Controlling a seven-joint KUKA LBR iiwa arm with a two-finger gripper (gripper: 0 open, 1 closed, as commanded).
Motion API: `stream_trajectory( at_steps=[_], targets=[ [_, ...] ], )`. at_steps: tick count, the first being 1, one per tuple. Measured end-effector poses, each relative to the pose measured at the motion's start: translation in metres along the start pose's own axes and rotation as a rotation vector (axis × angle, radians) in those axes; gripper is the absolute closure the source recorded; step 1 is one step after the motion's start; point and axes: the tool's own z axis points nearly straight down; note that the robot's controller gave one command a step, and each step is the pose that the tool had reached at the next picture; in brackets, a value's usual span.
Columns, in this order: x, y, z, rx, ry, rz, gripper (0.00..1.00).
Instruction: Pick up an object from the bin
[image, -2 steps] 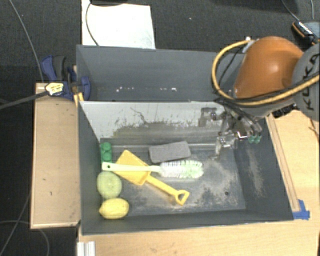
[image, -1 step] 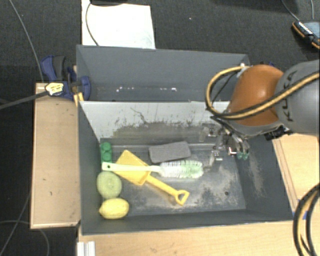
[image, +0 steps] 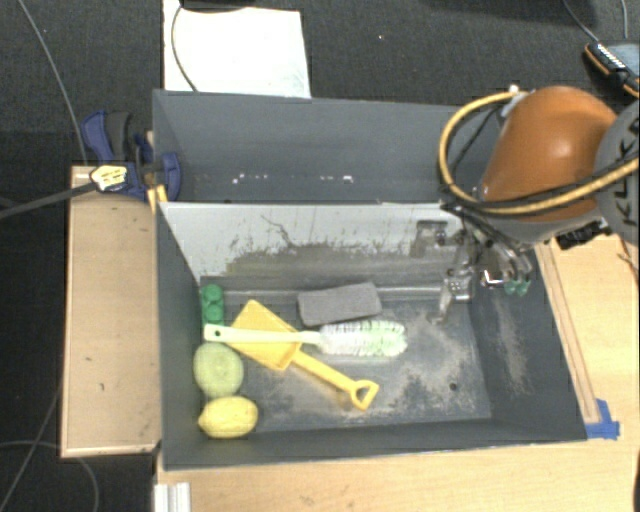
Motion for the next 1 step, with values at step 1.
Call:
stream_trajectory(
  at_steps=[1],
  targets=[
    [0.023, -0.0038, 0.1159, -0.004, 0.014, -0.237, 0.0]
  ],
)
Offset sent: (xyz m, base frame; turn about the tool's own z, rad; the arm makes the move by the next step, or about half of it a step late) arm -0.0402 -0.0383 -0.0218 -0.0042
